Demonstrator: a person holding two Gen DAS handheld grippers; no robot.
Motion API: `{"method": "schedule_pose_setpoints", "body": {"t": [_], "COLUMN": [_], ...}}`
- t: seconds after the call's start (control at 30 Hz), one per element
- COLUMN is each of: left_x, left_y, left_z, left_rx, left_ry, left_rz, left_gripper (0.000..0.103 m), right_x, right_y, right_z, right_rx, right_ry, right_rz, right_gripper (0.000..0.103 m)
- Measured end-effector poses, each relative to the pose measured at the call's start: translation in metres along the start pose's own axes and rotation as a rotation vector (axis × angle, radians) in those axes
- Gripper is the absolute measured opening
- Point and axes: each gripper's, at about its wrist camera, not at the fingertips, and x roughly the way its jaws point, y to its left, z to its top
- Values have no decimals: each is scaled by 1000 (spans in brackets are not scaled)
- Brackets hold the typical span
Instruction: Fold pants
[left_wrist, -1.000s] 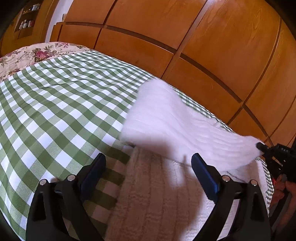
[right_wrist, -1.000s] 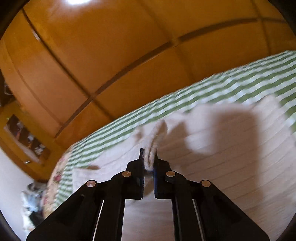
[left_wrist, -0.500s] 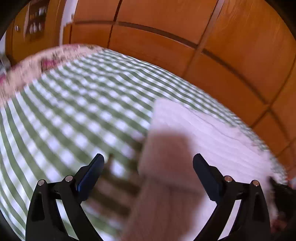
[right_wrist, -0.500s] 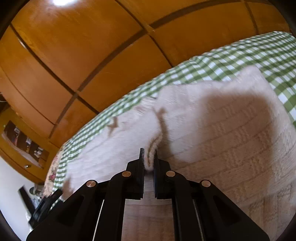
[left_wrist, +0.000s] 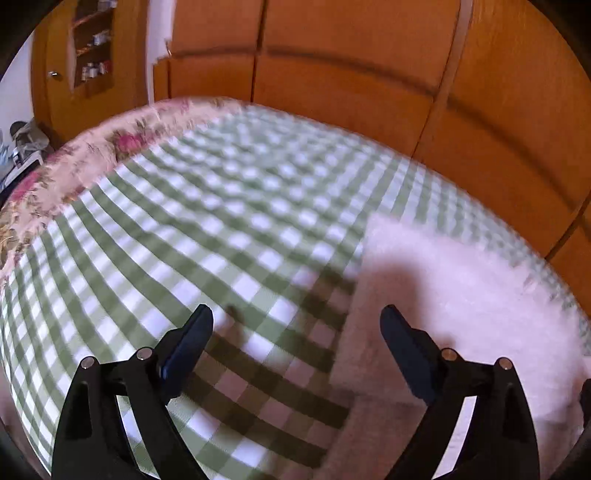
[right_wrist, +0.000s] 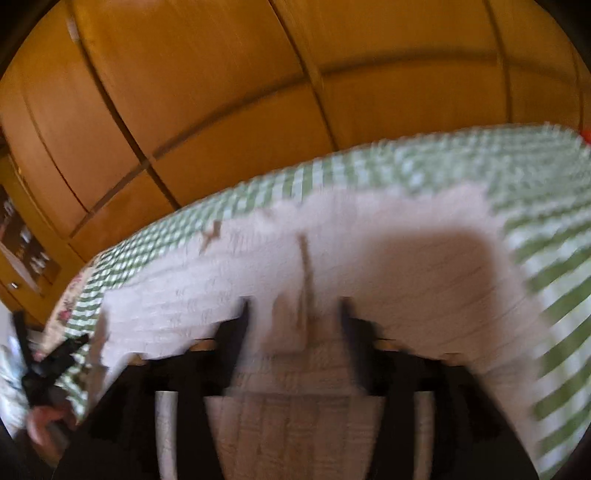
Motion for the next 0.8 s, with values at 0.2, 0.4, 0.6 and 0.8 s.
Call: {"method": "schedule_pose_setpoints", "body": {"t": [0.2,0.4,0.6,0.8], "left_x": [-2,47,72,72], "left_y": [-61,-79,-63,-54], "left_z": [0,-3,9,12], "left_rx": [219,357,280,247], "left_ry": [-20,102,138,146], "left_rz": [-106,-31,-18,-61], "left_gripper": [92,89,95,98], "right_x": [12,50,69,62], "right_y": [35,24,22,7], "right_z": [12,9,6,6], "right_rx": [-243,-211,-148,-91], "right_ry": [18,122,111,100], "right_rz": [-15,-50,-63,-7], "right_gripper": [30,23,23,23]}}
